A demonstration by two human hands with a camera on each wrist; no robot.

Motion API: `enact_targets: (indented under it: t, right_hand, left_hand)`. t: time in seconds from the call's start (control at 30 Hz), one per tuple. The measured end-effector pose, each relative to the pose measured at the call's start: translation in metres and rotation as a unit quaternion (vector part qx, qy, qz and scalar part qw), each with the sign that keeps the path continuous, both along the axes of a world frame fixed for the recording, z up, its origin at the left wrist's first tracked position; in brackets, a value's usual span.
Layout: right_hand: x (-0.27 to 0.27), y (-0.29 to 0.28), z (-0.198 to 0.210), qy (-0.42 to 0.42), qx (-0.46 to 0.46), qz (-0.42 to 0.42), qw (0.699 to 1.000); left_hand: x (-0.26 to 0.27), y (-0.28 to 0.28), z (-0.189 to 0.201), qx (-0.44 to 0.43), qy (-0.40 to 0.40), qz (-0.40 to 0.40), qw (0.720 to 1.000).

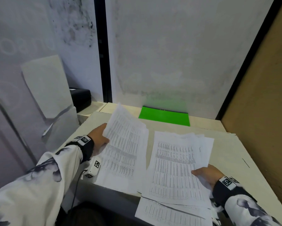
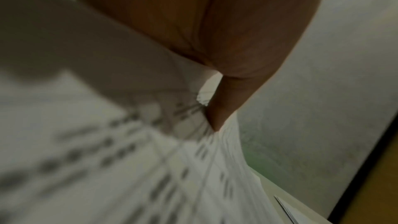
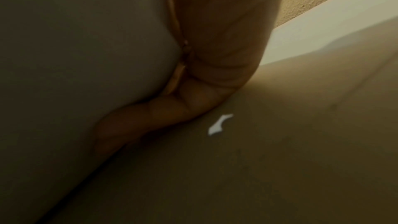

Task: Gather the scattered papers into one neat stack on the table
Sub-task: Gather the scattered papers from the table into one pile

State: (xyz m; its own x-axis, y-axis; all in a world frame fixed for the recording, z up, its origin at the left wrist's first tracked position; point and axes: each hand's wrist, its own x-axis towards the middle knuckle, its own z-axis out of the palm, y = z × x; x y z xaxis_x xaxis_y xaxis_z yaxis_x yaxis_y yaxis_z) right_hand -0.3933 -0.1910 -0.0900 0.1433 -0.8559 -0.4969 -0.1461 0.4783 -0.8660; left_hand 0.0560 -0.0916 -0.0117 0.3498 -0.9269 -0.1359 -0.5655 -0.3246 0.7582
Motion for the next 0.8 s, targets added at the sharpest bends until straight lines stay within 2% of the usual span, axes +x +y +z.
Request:
enact_targets:
  t: [0.07,0.13,0.27,0.33,0.4,0.47,0.53,0.57,0.67,0.73,0.8]
  right_hand:
    - [0.000,0.000,-0.001,-0.005,0.001,-0.002,1.000]
    - [0.000,0.000,-0.001,-0.024,0.008,-0.001,1.000]
    - [0.002,0.006,0.006,-0.034,0.011,0.000,0.999]
    - [0.002,0.007,0.004,-0.034,-0.001,-0.013,0.999]
    - [0.002,0.007,0.001,-0.017,-0.021,-0.014,1.000]
    - [0.003,0.011,0.008,-0.005,-0.040,0.005,0.999]
    - [0.008,0.017,0.027,-0.002,-0.058,0.023,0.998]
    - [0.011,0.021,0.038,0.003,-0.060,0.029,0.998]
    - [0.015,0.029,0.067,-0.070,-0.066,0.043,0.994]
    - [0.017,0.034,0.084,-0.097,-0.076,0.039,0.992]
    - [0.015,0.038,0.096,-0.072,-0.092,0.014,0.993]
  left_hand:
    - [-0.003,0.000,0.022,-0.018,-0.086,-0.015,0.996]
    - [0.000,-0.001,0.044,-0.046,-0.103,-0.016,0.993]
    - [0.014,-0.001,0.087,-0.133,0.039,-0.016,0.990]
    - [0.018,-0.002,0.103,-0.181,0.130,-0.004,0.975]
    - [0.010,-0.005,0.113,-0.209,0.241,0.001,0.948]
    - [-0.007,-0.009,0.109,-0.211,0.313,-0.007,0.926]
    - [-0.031,-0.013,0.089,-0.186,0.336,-0.022,0.923]
    - [-0.047,-0.014,0.077,-0.162,0.332,-0.033,0.929]
    - [-0.096,-0.015,0.035,-0.064,0.303,-0.077,0.948]
    - [-0.124,-0.015,0.013,-0.012,0.304,-0.092,0.948]
    - [-0.149,-0.011,0.007,0.018,0.302,-0.103,0.948]
